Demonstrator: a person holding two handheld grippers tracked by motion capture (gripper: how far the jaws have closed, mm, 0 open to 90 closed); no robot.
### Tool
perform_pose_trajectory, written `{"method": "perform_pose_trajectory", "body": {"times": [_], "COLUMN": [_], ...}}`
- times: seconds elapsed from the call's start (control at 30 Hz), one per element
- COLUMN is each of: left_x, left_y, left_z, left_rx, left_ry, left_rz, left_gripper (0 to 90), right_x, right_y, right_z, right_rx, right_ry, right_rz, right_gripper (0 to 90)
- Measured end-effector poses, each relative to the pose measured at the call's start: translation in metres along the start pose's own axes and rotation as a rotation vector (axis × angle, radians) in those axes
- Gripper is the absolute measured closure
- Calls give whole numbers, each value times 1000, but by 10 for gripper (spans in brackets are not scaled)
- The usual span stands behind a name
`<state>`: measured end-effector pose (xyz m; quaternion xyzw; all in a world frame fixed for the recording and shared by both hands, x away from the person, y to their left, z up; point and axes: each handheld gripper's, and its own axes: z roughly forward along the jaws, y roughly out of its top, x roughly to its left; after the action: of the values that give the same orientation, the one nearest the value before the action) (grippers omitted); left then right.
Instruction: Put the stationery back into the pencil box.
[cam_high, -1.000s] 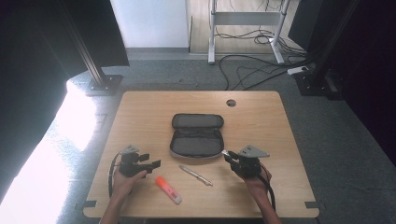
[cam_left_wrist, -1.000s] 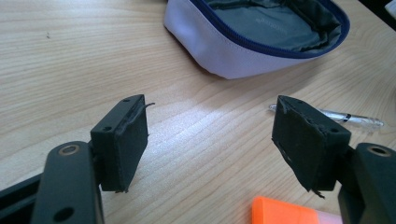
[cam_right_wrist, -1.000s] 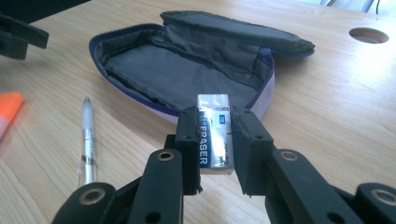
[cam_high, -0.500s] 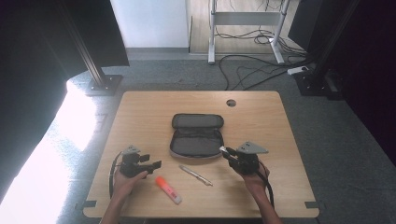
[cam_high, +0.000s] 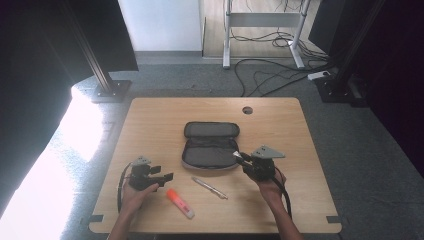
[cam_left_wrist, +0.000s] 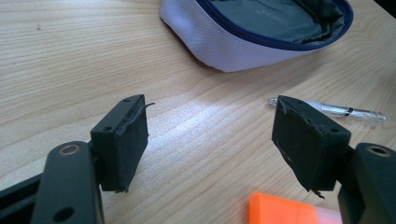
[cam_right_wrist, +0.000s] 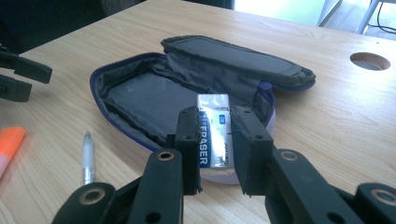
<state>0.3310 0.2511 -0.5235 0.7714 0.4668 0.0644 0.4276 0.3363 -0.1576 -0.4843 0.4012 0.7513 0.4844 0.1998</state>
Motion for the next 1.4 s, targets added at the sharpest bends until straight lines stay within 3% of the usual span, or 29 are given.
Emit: {"method": "perform_pose_trajectory", "body": {"times": [0.57, 1.4], "left_x": [0, -1], "left_y": [0, 0], "left_z": [0, 2], "left_rx": [5, 16], "left_ry": [3, -2], "left_rz": [-1, 8], "left_gripper": [274, 274], "right_x": [-5, -12], "right_y": [13, 14], "right_z": [9, 36], "right_rx": [6, 58], "right_ry": [-11, -34], "right_rz": [9, 17], "right_gripper": [729, 729]}}
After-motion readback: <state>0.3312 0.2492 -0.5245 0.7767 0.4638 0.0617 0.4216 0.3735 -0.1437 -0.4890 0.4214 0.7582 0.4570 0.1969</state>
